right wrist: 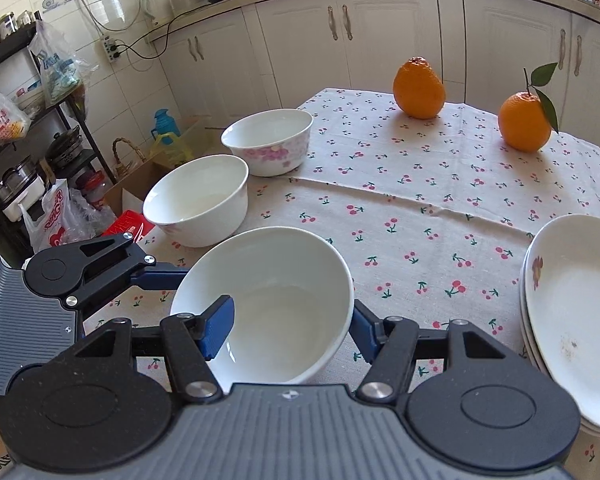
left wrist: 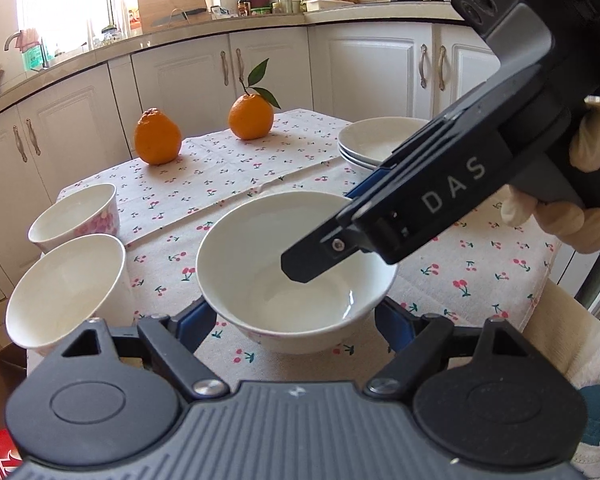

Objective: Organize plates and bowls
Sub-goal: 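Lift the white bowl with the right tool toward another white bowl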

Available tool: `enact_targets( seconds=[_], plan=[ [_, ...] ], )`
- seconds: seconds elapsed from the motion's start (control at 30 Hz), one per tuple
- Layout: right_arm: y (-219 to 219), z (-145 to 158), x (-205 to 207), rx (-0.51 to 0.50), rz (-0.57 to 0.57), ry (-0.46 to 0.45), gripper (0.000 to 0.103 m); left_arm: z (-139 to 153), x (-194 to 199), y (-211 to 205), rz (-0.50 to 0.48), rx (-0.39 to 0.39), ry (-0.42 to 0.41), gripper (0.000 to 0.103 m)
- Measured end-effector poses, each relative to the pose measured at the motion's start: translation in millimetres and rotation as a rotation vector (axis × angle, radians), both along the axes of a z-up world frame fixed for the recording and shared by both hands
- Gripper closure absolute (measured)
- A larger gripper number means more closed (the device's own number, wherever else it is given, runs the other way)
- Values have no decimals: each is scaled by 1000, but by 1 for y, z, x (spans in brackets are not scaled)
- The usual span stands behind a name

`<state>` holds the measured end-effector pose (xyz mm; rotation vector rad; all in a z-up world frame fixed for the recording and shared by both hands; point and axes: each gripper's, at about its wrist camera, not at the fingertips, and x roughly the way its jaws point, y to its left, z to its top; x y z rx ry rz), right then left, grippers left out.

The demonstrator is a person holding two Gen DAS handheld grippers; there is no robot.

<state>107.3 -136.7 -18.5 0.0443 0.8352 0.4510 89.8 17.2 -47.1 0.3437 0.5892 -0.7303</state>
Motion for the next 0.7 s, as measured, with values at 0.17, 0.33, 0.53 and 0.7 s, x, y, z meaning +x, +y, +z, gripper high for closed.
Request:
enact_targets(
  seconds=[0.17,0.33,0.53,0.7],
  plan=[
    [-4,-4,2,2,-9,16,35,-3,3,-1,0,-6,20,17],
    [-3,-5,2,4,-13,23,35,-3,5,-2,1,-9,26,17],
    [-2,-6,4,17,-7,28,22,-4,3,-4,-3,-6,9,13],
    [1,1,-2,3,3,-23,1,-1,-1,0,-3,-5,12,10]
  ],
)
